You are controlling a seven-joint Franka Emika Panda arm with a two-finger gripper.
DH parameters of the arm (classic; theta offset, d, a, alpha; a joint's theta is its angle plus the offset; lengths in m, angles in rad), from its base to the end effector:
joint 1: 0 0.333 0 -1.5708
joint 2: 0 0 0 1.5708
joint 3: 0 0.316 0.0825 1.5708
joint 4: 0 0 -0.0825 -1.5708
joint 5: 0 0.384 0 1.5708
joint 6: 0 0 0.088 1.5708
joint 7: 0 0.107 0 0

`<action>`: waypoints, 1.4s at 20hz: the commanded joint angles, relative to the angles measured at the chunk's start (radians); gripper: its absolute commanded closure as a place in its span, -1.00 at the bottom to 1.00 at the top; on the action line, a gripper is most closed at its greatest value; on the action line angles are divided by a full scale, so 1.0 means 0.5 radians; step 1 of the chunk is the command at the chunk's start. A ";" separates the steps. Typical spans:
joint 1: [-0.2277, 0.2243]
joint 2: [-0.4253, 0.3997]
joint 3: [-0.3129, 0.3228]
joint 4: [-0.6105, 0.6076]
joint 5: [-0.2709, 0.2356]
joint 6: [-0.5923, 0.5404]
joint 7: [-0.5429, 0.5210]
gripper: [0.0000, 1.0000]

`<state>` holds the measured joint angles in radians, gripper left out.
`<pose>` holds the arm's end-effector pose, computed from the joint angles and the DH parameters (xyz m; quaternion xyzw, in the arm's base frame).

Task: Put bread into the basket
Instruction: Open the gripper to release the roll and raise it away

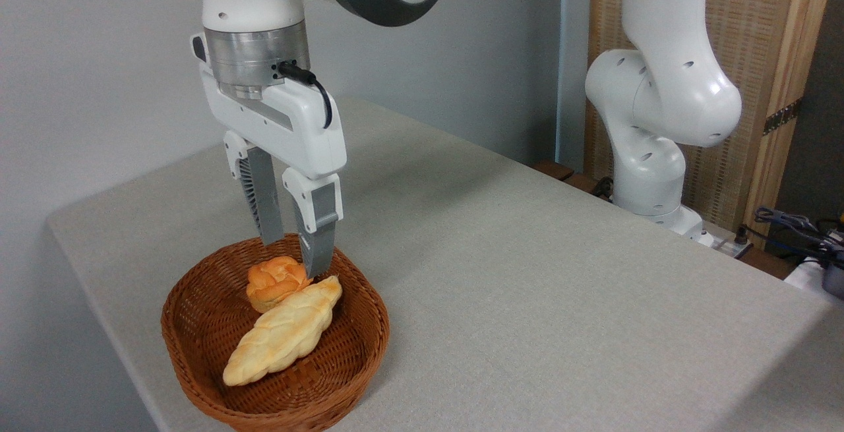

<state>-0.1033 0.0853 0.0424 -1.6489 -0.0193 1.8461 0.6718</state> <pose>0.5995 -0.0390 0.5633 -0.9328 0.3558 -0.0557 0.0096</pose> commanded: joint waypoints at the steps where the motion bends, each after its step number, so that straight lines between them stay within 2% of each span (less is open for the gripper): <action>1: -0.005 0.001 0.010 0.141 -0.041 -0.194 -0.037 -1.00; 8: -0.005 -0.029 0.010 0.168 -0.053 -0.468 -0.040 -1.00; 14: -0.002 -0.112 -0.008 0.141 -0.053 -0.465 -0.034 -1.00; 21: 0.001 -0.253 -0.011 -0.043 -0.056 -0.394 -0.015 -1.00; 25: 0.004 -0.263 -0.011 -0.059 -0.053 -0.388 -0.012 -1.00; 28: 0.041 -0.263 -0.011 -0.059 -0.050 -0.394 -0.006 -1.00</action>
<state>-0.1005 -0.0251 0.0368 -1.6541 -0.0341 1.6359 0.6684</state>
